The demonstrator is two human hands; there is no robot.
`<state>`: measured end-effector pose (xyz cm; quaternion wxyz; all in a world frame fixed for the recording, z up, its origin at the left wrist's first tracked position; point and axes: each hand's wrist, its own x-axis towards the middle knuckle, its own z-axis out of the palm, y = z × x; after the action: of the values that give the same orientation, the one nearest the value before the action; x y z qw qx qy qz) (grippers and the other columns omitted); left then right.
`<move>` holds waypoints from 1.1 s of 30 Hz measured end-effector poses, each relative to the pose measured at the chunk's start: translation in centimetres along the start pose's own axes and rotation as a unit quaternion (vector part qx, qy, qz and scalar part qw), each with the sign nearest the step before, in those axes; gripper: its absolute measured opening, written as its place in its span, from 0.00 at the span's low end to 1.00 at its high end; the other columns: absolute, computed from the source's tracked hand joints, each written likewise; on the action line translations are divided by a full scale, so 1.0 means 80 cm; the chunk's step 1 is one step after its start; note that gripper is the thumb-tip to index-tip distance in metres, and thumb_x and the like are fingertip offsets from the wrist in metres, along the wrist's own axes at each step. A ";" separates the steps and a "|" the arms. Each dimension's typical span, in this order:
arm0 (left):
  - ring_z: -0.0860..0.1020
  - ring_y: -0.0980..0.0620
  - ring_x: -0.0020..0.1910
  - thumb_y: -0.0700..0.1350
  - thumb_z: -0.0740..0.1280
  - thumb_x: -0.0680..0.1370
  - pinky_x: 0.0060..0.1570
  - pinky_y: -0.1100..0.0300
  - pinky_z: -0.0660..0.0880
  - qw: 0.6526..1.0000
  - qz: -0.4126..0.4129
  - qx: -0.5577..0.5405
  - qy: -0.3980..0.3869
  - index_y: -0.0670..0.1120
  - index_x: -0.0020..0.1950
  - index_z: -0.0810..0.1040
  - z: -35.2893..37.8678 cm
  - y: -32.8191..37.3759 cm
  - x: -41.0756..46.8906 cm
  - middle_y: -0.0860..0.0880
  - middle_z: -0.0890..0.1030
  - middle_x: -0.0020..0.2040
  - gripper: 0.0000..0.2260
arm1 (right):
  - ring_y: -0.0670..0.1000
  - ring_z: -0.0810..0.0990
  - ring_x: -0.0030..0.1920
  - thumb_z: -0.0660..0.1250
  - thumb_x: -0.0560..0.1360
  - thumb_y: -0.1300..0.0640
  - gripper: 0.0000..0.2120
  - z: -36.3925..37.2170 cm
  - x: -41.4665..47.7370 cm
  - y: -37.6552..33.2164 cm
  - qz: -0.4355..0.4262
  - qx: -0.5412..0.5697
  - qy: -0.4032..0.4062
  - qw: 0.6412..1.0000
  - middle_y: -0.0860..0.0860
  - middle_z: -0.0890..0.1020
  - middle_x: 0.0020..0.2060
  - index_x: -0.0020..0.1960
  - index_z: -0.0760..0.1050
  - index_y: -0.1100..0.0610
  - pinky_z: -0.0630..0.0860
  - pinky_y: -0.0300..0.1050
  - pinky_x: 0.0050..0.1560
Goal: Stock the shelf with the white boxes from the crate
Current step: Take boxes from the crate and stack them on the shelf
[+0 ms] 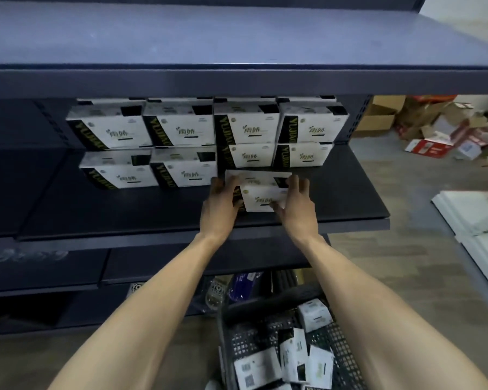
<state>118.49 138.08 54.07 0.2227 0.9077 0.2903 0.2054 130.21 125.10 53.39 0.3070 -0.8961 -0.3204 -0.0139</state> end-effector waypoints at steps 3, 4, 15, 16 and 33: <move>0.76 0.40 0.56 0.43 0.68 0.78 0.48 0.45 0.78 0.999 0.002 0.051 0.015 0.51 0.68 0.70 0.010 -0.006 0.021 0.44 0.69 0.65 0.20 | 0.64 0.79 0.53 0.74 0.74 0.58 0.28 0.009 0.023 0.003 -0.021 0.016 -0.006 1.000 0.57 0.67 0.64 0.68 0.64 0.59 0.78 0.55 0.44; 0.73 0.41 0.61 0.43 0.69 0.78 0.54 0.45 0.76 0.995 0.008 0.092 0.031 0.51 0.68 0.71 0.014 -0.009 0.029 0.44 0.68 0.67 0.19 | 0.63 0.79 0.54 0.74 0.74 0.58 0.28 0.011 0.031 0.004 -0.028 0.023 -0.006 0.999 0.57 0.68 0.64 0.68 0.64 0.59 0.78 0.55 0.45; 0.67 0.37 0.71 0.45 0.69 0.77 0.70 0.43 0.61 0.962 0.019 0.241 0.127 0.48 0.65 0.75 0.028 -0.031 0.091 0.42 0.71 0.70 0.17 | 0.60 0.77 0.59 0.72 0.74 0.59 0.27 0.042 0.106 -0.002 -0.042 0.012 -0.027 0.999 0.57 0.66 0.66 0.68 0.63 0.58 0.81 0.58 0.51; 0.67 0.37 0.71 0.45 0.68 0.77 0.71 0.43 0.61 0.962 0.020 0.239 0.132 0.47 0.66 0.75 0.028 -0.033 0.095 0.42 0.72 0.70 0.16 | 0.60 0.77 0.59 0.72 0.74 0.59 0.28 0.045 0.111 -0.004 -0.043 0.013 -0.025 0.999 0.57 0.66 0.66 0.69 0.63 0.58 0.81 0.58 0.51; 0.73 0.40 0.63 0.43 0.69 0.76 0.65 0.43 0.66 0.962 0.044 0.220 0.155 0.48 0.64 0.76 0.035 -0.052 0.106 0.44 0.76 0.63 0.16 | 0.59 0.76 0.59 0.73 0.74 0.59 0.28 0.055 0.122 -0.007 -0.069 -0.010 -0.003 0.998 0.58 0.68 0.66 0.68 0.64 0.59 0.79 0.52 0.48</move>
<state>124.42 145.57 51.69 -0.0390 0.9031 0.3194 0.2845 136.87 133.38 52.26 0.2956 -0.8748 -0.3822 -0.0353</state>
